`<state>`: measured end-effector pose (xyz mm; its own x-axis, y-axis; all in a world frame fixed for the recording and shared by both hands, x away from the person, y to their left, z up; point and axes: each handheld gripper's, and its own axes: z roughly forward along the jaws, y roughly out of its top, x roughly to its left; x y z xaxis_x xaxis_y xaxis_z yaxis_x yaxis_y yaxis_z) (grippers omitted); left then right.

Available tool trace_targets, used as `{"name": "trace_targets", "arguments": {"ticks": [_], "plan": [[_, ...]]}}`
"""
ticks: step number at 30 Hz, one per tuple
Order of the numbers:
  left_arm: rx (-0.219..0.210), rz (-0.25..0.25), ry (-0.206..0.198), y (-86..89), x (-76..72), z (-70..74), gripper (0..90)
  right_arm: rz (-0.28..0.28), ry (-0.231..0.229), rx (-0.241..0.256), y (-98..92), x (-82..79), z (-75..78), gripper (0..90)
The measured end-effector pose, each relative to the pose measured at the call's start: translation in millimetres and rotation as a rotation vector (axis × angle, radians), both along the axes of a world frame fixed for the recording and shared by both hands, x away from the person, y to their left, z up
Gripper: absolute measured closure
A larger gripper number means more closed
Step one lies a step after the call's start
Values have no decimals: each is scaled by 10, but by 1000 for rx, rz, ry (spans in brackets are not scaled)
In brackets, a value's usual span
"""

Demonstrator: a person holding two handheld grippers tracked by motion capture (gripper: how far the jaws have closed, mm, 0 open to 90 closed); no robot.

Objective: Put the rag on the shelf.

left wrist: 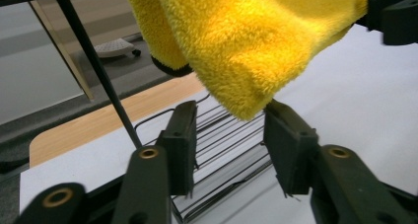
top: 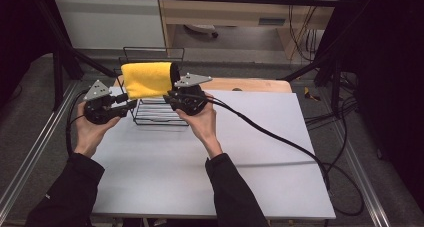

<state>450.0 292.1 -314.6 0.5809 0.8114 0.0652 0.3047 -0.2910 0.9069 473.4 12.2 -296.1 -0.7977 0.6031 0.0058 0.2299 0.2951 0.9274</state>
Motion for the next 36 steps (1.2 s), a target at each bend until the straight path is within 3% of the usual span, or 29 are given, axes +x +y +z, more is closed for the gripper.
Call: {"name": "trace_targets", "arguments": {"ticks": [8,20,29,36], "plan": [[-18,22,41,30,-73,-53,377,-4,-24,19,-188,-149,74,535],[4,8,107,-13,-197,-283,145,-78,26,8,-774,-240,-22,225],[-7,-19,123,-80,-318,-412,78,-116,77,8,-1246,-340,-109,109],[-10,-38,133,-137,-416,-542,59,-138,112,-9,-1559,-447,-289,76]]}}
